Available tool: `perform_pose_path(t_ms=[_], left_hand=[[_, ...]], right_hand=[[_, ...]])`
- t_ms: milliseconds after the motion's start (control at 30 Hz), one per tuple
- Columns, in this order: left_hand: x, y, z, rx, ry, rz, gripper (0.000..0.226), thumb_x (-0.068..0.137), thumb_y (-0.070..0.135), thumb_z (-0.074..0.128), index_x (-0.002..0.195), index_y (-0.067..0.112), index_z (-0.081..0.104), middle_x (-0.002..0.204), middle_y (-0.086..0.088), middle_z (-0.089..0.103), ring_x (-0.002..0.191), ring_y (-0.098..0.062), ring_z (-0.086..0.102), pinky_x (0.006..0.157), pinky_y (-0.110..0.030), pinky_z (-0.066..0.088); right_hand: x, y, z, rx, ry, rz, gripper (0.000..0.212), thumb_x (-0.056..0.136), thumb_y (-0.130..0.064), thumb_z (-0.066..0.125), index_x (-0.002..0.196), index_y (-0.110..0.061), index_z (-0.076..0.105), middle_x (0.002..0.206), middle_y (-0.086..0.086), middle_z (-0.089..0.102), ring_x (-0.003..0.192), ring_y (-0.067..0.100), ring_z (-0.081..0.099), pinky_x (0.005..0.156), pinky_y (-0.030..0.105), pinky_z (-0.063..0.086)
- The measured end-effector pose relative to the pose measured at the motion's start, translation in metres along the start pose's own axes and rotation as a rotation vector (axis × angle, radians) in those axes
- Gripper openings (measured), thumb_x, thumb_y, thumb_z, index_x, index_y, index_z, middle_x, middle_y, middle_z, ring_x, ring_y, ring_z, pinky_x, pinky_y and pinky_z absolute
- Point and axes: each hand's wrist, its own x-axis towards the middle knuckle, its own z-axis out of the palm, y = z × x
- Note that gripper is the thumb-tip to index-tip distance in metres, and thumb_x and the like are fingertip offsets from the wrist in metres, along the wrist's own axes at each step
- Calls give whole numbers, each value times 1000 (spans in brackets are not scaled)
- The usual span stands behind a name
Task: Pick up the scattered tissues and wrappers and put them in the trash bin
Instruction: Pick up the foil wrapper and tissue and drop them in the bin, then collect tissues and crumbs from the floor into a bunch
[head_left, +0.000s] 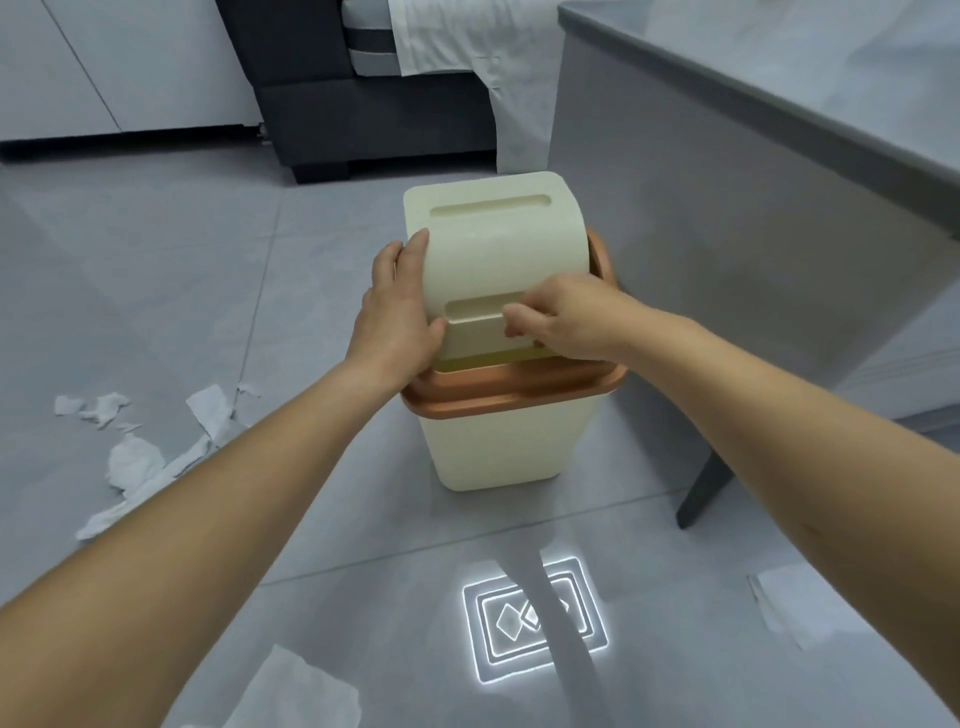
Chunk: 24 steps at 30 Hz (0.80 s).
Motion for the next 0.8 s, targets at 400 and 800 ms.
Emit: perform_pose_path(t_ms=[400, 800], left_hand=[[-41, 34, -11, 29, -116, -27, 90, 79, 34, 67, 145, 26, 7, 151, -9, 7, 126, -38, 37, 104, -48, 39], [-184, 165, 90, 82, -393, 84, 97, 77, 27, 73, 148, 19, 6, 155, -17, -11, 141, -44, -10, 115, -55, 3]], right_hand=[[-158, 55, -25, -109, 253, -156, 32, 90, -44, 44, 108, -24, 62, 99, 0, 63, 86, 20, 63, 73, 38, 52], [-455, 255, -39, -452, -684, 458, 51, 85, -51, 53, 132, -38, 36, 135, -8, 42, 108, 15, 57, 88, 34, 47]])
